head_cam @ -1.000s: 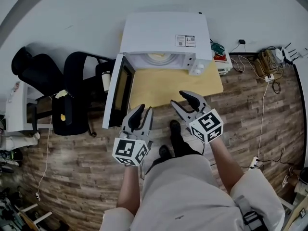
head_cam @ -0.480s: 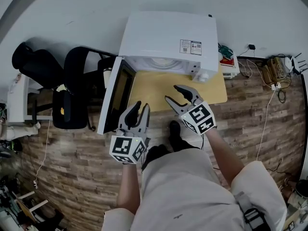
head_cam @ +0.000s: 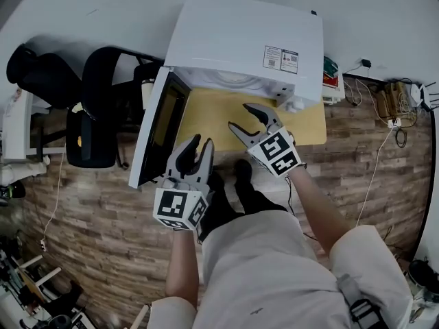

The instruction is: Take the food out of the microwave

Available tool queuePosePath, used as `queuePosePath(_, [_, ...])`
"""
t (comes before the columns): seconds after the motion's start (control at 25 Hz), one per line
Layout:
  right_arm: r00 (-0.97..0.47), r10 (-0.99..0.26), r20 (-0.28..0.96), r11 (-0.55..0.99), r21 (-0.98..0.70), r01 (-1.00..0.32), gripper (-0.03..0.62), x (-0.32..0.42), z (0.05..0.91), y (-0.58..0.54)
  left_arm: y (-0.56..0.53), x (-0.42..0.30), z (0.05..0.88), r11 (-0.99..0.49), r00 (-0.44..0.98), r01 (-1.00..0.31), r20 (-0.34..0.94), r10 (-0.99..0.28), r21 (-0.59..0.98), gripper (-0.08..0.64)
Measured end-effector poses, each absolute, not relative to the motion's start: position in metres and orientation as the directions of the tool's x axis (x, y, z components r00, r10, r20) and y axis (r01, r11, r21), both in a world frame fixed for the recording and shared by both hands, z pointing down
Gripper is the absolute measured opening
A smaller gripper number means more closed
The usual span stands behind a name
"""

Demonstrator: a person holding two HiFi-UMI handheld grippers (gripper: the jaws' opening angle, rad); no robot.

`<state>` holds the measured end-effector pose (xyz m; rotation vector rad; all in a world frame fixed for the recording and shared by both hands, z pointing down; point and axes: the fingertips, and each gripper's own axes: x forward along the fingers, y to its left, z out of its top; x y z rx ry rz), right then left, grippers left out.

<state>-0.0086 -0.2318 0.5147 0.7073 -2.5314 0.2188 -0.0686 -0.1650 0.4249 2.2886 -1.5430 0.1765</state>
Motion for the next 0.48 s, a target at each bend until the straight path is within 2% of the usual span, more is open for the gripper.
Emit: queuePosePath(0.48, [-0.667,-0.455,0.589,0.868,0.128,-0.479,0.272,-0.037,0.563,-0.264,-0.178,-0.087,0.454,-0.341,0.407,-0.906,0.297,-0.864,0.249,0.089])
